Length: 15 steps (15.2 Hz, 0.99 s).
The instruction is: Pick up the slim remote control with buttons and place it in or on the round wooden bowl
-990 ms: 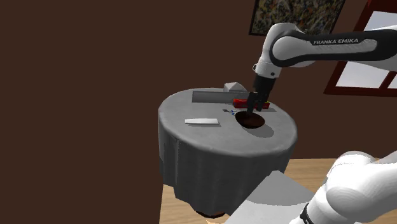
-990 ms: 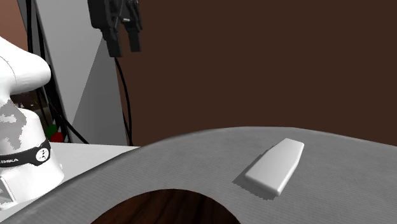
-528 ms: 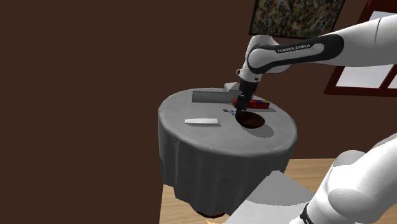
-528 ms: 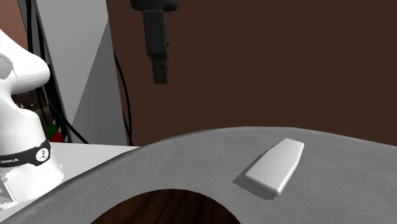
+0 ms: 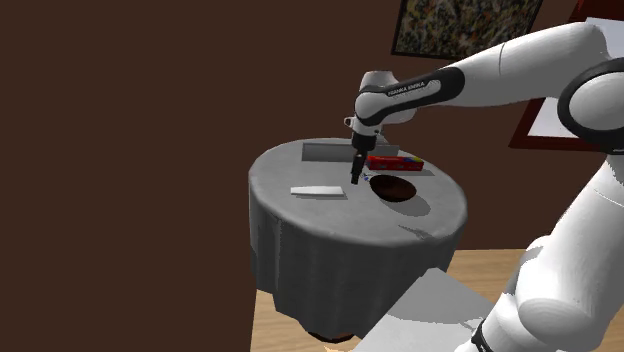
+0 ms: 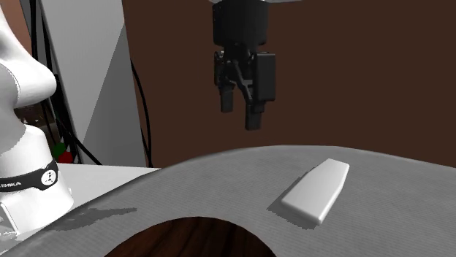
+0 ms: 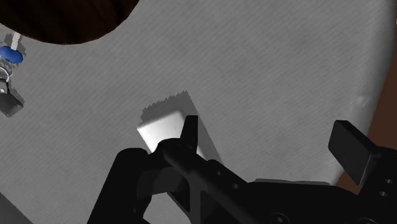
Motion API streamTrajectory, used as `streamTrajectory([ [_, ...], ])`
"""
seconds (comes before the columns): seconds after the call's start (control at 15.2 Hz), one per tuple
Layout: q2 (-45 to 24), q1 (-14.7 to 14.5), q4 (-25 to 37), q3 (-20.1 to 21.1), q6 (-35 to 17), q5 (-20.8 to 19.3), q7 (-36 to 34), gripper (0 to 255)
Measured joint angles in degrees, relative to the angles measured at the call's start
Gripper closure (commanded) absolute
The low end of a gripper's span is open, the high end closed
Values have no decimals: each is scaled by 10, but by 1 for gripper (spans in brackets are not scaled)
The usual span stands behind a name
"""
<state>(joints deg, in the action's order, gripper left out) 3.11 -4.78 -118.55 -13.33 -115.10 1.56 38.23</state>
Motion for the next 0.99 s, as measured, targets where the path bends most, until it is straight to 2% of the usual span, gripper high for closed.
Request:
streamTrajectory([
  [0.26,-99,-2,80,3,-17,16,74,0],
  [0.86,-297,6,277,34,-20,29,205,0],
  [0.99,-314,6,291,38,-24,29,214,0],
])
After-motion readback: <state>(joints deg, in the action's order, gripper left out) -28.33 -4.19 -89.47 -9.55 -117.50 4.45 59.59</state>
